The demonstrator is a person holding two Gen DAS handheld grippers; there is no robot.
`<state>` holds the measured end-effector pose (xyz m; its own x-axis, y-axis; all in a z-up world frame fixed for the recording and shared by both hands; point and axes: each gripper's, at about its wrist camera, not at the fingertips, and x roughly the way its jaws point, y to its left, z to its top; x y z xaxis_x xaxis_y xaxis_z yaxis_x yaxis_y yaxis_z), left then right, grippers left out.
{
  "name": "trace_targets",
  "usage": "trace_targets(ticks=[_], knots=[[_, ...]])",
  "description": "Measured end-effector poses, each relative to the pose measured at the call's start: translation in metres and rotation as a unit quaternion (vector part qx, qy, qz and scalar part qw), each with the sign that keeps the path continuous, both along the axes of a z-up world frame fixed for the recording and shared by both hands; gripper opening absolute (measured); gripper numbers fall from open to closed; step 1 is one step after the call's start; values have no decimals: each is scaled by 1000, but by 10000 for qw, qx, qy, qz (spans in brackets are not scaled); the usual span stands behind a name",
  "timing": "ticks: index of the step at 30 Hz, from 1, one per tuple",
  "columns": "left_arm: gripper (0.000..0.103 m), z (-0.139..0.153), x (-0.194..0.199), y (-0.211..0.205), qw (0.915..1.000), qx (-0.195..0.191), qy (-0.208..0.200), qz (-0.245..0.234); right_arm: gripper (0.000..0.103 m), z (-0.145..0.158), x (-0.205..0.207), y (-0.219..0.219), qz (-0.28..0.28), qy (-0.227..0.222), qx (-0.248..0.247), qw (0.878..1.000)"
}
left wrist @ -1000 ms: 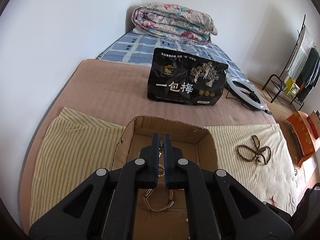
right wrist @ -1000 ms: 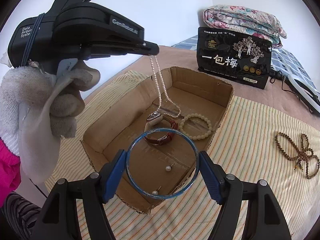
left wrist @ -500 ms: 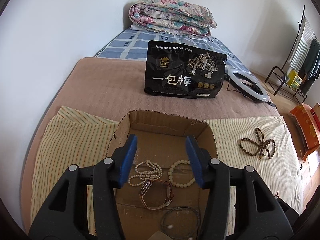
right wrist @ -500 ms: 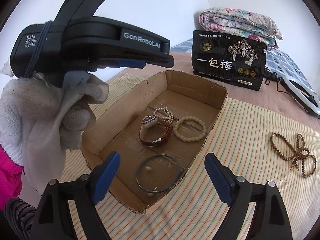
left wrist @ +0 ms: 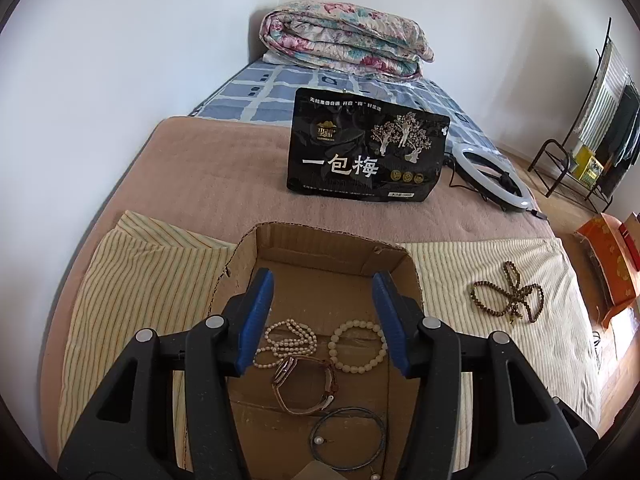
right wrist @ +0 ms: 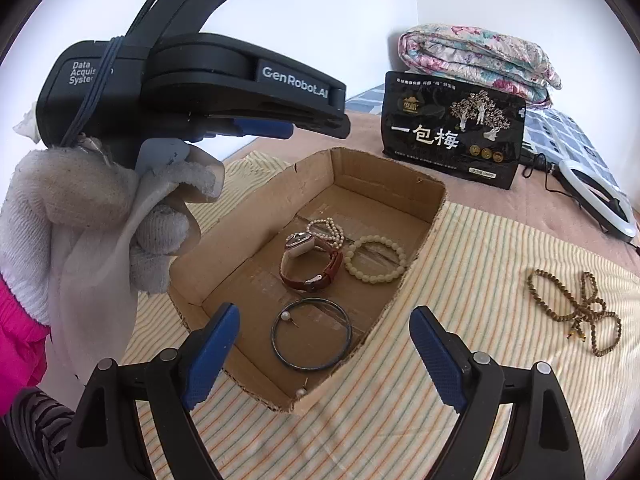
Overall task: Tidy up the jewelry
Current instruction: 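Move the left tool to the brown bead mala while the right tool moves to the green jade pendant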
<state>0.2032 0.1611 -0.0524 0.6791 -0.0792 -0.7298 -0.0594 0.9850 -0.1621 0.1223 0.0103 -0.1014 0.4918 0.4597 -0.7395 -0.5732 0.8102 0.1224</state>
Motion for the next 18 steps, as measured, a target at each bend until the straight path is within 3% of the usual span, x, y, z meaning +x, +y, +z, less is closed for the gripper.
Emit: trace_targets(ticks=[8, 18], knots=[[53, 11, -12, -11, 9999, -133, -96, -42, 89, 14, -9, -30, -150, -187, 3, 9997], [53, 23, -25, -55, 9981, -249, -287, -480, 89, 28, -19, -112, -680, -353, -111, 9970]])
